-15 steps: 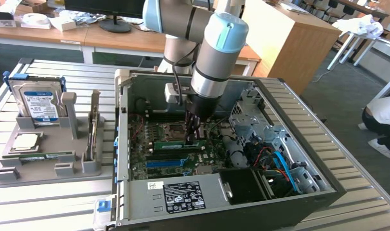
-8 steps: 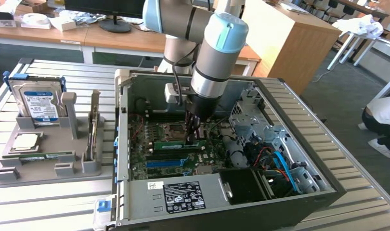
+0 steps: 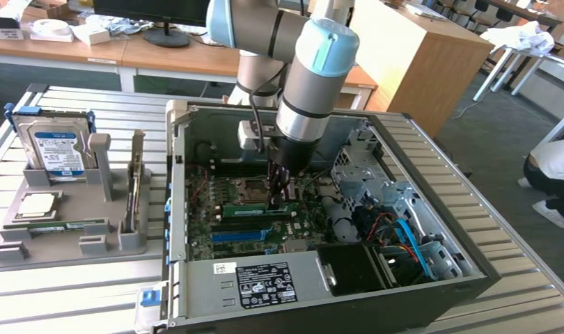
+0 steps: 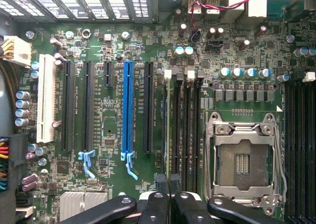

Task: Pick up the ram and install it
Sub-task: 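Insert the ram into the slot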

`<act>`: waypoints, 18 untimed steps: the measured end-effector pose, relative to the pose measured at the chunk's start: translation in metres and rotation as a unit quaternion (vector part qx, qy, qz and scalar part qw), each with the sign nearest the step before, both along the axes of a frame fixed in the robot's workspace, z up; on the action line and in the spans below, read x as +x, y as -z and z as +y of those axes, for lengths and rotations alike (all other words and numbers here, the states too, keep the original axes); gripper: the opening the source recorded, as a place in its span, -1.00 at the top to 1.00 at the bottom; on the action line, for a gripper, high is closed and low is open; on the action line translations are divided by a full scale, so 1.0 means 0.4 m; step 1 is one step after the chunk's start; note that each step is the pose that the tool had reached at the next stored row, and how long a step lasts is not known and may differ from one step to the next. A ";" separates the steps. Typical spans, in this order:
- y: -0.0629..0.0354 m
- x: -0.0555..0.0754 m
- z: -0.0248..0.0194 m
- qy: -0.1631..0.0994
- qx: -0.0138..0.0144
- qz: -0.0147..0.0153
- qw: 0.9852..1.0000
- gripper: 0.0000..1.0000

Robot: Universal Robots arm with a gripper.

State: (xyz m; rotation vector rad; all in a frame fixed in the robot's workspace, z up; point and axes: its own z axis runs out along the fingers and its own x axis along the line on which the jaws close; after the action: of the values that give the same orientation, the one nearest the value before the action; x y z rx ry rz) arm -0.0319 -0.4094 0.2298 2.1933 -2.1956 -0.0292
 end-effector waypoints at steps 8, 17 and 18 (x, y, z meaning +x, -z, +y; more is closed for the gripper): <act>0.003 0.000 0.000 -0.001 0.000 0.000 1.000 0.76; 0.014 -0.001 0.000 -0.001 0.000 0.000 1.000 0.76; 0.015 -0.002 0.000 -0.001 0.000 0.000 1.000 0.76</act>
State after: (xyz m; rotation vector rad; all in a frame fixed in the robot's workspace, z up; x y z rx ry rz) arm -0.0325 -0.4094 0.2237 2.1952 -2.1937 -0.0290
